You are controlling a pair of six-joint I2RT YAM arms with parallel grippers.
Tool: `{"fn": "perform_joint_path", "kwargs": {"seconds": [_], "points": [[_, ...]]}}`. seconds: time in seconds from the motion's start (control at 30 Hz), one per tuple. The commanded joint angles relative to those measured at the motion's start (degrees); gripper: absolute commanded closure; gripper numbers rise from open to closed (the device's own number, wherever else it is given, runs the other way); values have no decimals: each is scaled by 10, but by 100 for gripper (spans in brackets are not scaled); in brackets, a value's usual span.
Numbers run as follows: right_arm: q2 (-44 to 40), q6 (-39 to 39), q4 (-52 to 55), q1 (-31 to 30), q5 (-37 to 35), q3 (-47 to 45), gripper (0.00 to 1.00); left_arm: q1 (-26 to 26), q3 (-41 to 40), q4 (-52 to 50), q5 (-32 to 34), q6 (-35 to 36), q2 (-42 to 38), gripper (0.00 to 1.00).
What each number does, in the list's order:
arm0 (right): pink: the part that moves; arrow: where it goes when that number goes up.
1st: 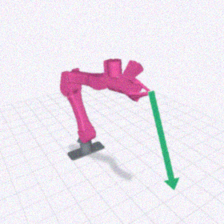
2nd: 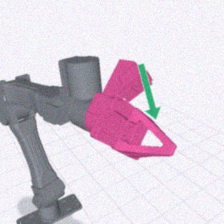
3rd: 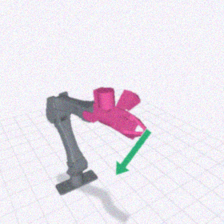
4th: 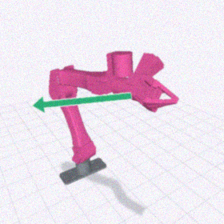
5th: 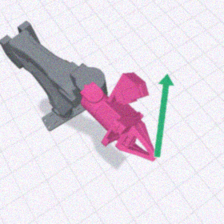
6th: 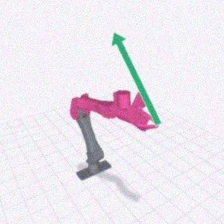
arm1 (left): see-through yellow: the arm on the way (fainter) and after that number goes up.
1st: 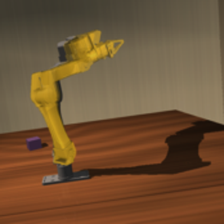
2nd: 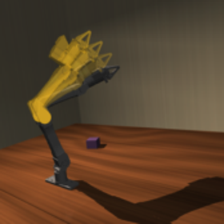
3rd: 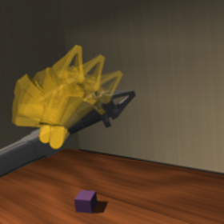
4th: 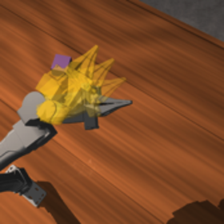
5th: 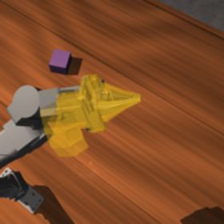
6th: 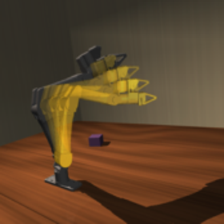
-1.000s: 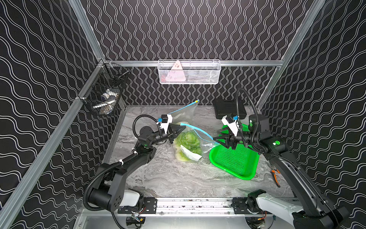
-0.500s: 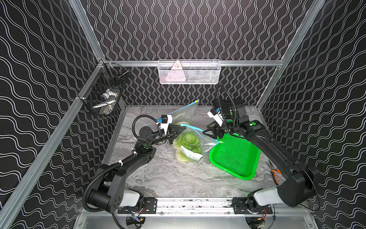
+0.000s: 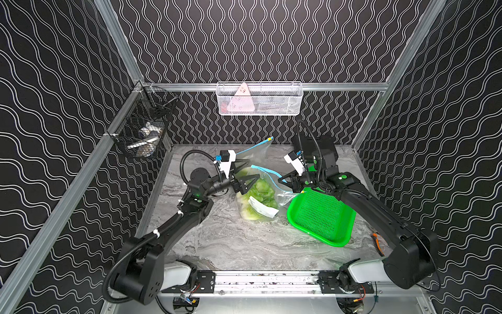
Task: Open the zip-top bag and take out the chinese cabbages
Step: Open the zipper of the food storage bag at the center of the board.
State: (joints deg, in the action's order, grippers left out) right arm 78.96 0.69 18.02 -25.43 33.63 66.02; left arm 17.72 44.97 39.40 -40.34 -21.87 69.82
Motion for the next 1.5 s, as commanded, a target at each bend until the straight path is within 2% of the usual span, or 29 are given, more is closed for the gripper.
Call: {"fn": "perform_joint_path", "kwargs": {"seconds": [0.0,0.1,0.23,0.37,0.5,0.67,0.87,1.03,1.17,1.37,1.47], "points": [[-31,-134,-133,-23,-122,-46,100,37,33,-244,183,44,-54,1],[-55,-218,-195,-48,-213,-87,100,81,70,-401,317,2,-101,1],[-71,-243,-259,-91,-306,-128,100,127,126,-550,394,-92,-113,1],[-78,-246,-287,-122,-337,-139,100,201,191,-633,484,-129,-83,1],[-77,-219,-301,-155,-354,-141,100,241,236,-647,498,-128,-33,1],[-76,-219,-319,-165,-341,-147,100,257,265,-650,492,-163,30,2],[-84,-220,-325,-171,-342,-150,100,261,274,-652,521,-175,61,13],[-92,-219,-317,-175,-336,-150,100,261,301,-669,526,-154,93,27],[-100,-224,-304,-178,-372,-153,100,261,325,-708,552,-153,111,58],[-90,-256,-207,-177,-515,-127,100,261,345,-765,596,-103,84,100],[-86,-279,-170,-176,-538,-116,100,261,371,-805,616,-66,84,100]]}}
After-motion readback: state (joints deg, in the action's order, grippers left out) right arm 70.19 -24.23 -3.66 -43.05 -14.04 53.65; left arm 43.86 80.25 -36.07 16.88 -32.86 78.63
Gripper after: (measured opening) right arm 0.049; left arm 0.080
